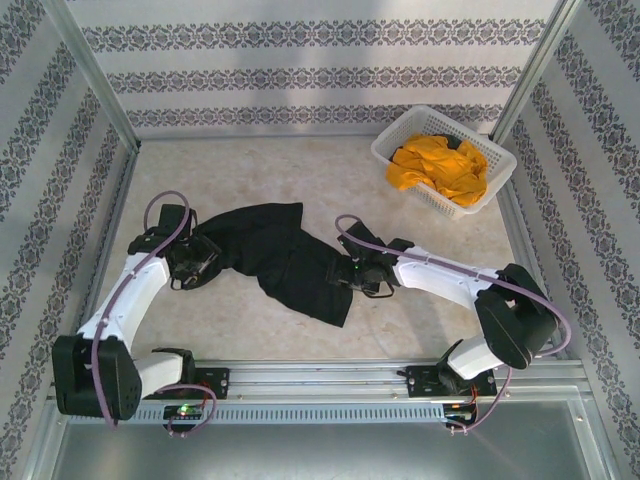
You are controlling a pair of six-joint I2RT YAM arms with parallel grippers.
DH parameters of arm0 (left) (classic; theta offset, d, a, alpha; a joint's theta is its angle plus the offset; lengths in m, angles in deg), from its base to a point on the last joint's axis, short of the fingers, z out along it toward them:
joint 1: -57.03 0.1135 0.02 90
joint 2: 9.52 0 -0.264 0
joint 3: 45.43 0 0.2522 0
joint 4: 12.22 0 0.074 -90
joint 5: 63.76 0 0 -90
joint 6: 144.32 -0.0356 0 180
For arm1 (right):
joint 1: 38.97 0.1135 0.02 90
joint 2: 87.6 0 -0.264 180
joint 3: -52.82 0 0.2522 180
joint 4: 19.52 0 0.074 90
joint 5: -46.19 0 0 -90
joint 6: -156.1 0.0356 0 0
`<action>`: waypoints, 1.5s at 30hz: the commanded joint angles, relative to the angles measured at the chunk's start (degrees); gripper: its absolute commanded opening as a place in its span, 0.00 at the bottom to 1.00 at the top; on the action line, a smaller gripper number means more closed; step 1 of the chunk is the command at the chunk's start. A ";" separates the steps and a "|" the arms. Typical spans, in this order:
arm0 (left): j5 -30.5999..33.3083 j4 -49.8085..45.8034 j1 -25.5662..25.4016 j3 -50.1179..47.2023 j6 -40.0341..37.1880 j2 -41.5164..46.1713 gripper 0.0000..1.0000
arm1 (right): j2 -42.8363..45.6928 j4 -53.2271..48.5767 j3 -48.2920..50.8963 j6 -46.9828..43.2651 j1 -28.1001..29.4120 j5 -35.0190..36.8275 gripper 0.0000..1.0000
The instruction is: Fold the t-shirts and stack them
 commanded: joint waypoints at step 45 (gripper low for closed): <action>-6.07 0.13 8.66 -1.50 7.87 0.89 0.52 | -24.51 1.66 -28.31 -9.75 6.44 -12.32 0.55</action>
